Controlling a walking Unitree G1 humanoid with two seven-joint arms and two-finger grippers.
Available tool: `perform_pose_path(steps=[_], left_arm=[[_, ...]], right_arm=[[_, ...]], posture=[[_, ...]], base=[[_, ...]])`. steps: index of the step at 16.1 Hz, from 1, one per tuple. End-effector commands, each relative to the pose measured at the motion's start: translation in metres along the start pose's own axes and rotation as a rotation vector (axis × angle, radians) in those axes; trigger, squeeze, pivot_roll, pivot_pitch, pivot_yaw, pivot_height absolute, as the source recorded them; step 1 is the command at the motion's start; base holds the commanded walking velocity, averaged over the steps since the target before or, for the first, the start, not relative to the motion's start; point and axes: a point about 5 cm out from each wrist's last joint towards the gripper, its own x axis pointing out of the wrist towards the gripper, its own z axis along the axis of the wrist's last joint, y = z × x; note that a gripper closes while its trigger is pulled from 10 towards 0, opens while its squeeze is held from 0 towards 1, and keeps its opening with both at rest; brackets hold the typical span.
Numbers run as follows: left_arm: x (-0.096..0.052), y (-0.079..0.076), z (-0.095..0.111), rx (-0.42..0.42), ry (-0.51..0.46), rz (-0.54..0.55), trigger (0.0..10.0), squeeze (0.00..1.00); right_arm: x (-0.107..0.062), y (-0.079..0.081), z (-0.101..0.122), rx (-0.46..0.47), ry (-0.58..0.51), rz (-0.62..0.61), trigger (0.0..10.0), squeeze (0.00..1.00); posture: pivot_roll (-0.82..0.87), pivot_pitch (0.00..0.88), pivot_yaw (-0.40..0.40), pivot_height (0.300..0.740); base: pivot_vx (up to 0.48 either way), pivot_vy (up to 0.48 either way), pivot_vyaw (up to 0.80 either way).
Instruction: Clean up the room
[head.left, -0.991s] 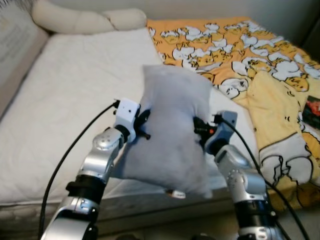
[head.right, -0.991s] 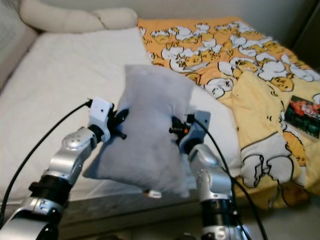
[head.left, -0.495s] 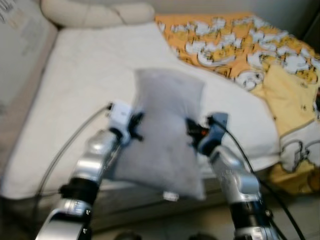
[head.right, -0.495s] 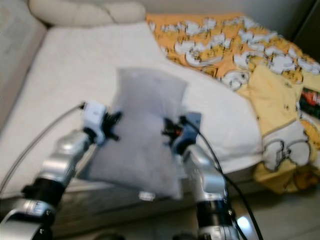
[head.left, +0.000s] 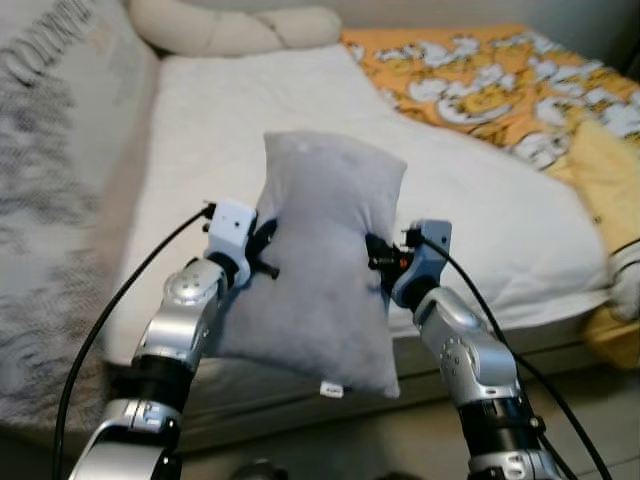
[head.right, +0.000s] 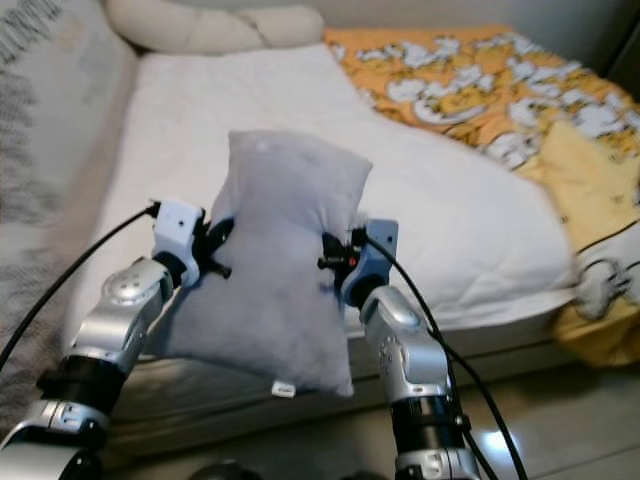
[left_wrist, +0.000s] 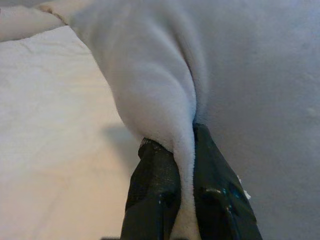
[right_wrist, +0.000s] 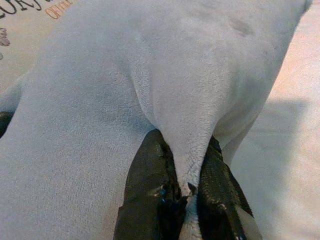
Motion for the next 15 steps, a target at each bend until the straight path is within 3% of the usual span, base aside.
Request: perform_pose_path(steps=[1,15], left_arm=[[0.0050,-0.0060,0.0112,0.018,-0.040,-0.016,10.0,0.00],[0.0058,0.0002,0.0128,-0.003,-0.037,0.028,10.0,0.00]], right_arm=[[-0.0015,-0.0050,0.0076,-0.006,-0.030,-0.021,10.0,0.00],[-0.0014,-0.0056,0.0077,-0.017,-0.033,-0.021,10.0,0.00]], posture=[[-0.03,0.000,0.010,0.740],[-0.03,0.000,0.011,0.740]], base=[[0.000,0.394,0.00],[0.000,0.000,0.00]])
